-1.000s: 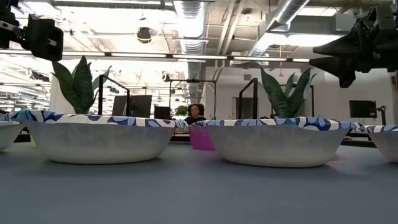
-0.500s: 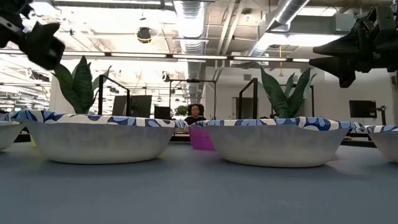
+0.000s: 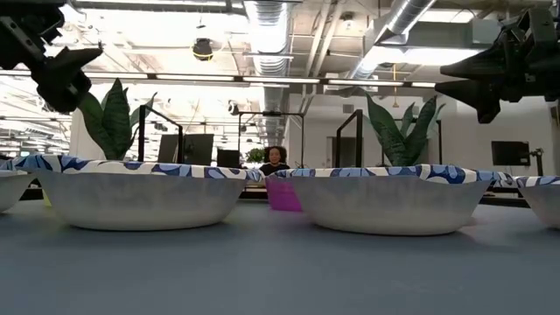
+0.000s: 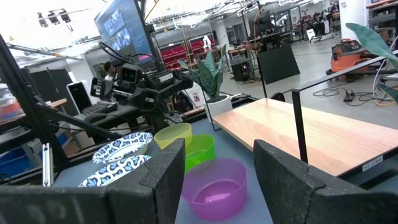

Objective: Place and stack bowls onto a shelf
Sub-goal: Put the paper bowl on the shelf

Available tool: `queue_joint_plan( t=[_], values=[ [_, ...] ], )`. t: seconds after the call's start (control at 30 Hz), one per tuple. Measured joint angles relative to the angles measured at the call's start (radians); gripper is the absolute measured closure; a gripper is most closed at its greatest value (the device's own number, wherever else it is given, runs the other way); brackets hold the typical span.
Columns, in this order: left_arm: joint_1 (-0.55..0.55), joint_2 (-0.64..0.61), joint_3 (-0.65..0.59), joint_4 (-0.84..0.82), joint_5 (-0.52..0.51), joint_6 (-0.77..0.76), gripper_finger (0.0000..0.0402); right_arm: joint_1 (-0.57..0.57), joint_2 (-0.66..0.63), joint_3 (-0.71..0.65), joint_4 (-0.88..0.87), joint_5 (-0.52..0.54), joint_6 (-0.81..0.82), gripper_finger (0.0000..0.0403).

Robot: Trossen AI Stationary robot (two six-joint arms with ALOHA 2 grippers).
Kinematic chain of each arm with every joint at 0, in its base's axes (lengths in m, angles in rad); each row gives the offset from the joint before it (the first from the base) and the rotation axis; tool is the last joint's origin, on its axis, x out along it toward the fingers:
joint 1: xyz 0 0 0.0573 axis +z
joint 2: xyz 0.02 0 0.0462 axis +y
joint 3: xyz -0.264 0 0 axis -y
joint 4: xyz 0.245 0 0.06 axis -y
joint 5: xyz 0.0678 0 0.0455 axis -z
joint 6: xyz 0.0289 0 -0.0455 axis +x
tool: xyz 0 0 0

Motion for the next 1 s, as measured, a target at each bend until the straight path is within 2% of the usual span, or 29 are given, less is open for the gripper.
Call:
queue_joint_plan(
  t=[0.2,0.3,0.4,0.5,0.6,0.73,0.93,1.0],
  values=[
    [0.0,0.0,0.0,0.0,-0.103,-0.092,0.0154,0.0,0.0,0.0,0.0,0.0,0.0,0.0188],
    [-0.001,0.0,0.0,0.001,-0.24,-0.107,0.0154,0.0,0.0,0.0,0.0,0.0,0.0,0.0188],
    [0.0,0.0,0.0,0.072,-0.344,-0.266,0.0154,0.0,0.0,0.0,0.0,0.0,0.0,0.0188],
    [0.0,0.003,0.0,0.189,-0.374,-0.342,0.0154,0.0,0.0,0.0,0.0,0.0,0.0,0.0188],
    [0.0,0.018,0.017,0.285,-0.367,-0.307,0.0154,0.0,0.0,0.0,0.0,0.0,0.0,0.0188],
    [0.0,0.077,0.112,0.383,-0.383,-0.182,0.0154,0.0,0.0,0.0,0.0,0.0,0.0,0.0188],
    [0.0,0.292,0.325,0.363,-0.44,-0.025,0.0154,0.0,0.0,0.0,0.002,0.0,0.0,0.0188],
    [0.0,0.381,0.401,0.307,-0.479,0.007,0.0154,0.0,0.0,0.0,0.002,0.0,0.0,0.0188]
  ],
)
